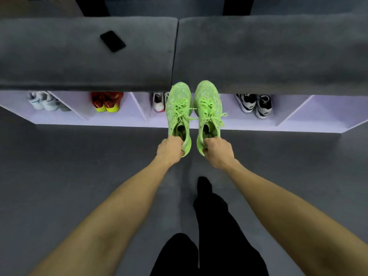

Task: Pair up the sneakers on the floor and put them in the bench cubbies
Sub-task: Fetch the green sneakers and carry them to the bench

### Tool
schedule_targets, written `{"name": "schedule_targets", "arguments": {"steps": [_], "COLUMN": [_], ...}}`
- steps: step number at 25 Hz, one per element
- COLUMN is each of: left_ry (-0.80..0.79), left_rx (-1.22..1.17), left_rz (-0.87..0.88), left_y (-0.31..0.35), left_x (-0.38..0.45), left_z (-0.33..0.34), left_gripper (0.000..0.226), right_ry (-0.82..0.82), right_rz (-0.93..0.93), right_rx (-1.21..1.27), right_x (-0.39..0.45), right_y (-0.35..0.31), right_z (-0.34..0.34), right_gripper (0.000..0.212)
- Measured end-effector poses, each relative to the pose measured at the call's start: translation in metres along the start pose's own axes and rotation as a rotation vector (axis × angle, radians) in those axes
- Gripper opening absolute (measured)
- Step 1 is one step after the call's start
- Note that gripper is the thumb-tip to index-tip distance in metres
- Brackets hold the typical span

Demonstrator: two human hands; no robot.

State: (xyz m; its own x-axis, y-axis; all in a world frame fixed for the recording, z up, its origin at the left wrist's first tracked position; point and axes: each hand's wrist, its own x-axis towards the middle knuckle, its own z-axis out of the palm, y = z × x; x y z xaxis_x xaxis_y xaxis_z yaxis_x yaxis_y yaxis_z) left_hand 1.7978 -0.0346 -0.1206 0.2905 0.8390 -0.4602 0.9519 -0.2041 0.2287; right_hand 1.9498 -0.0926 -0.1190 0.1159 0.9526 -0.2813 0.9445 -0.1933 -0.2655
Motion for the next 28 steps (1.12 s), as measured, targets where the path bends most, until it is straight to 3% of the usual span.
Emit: {"name": "schedule_targets", "arguments": {"steps": [12,28], "left_ry": [-0.124,0.1], "left_rx": [0.032,0.04], "left_rz": [-0.032,0.07], "left_y": [-0.037,-0.053], "left_x": [0.192,0.475], "left_z": [0.157,0.207], "left_gripper": [0.018,0.028], "right_ry": [-0.132,0.025], "right_rz": [-0.018,0.039], "right_rx": [0.021,-0.076], "right_x": [0.16,0.417], "right_y": [0.071,0.14], "right_z": [0.186,0.264], "right_gripper": [0.017,0.028]}}
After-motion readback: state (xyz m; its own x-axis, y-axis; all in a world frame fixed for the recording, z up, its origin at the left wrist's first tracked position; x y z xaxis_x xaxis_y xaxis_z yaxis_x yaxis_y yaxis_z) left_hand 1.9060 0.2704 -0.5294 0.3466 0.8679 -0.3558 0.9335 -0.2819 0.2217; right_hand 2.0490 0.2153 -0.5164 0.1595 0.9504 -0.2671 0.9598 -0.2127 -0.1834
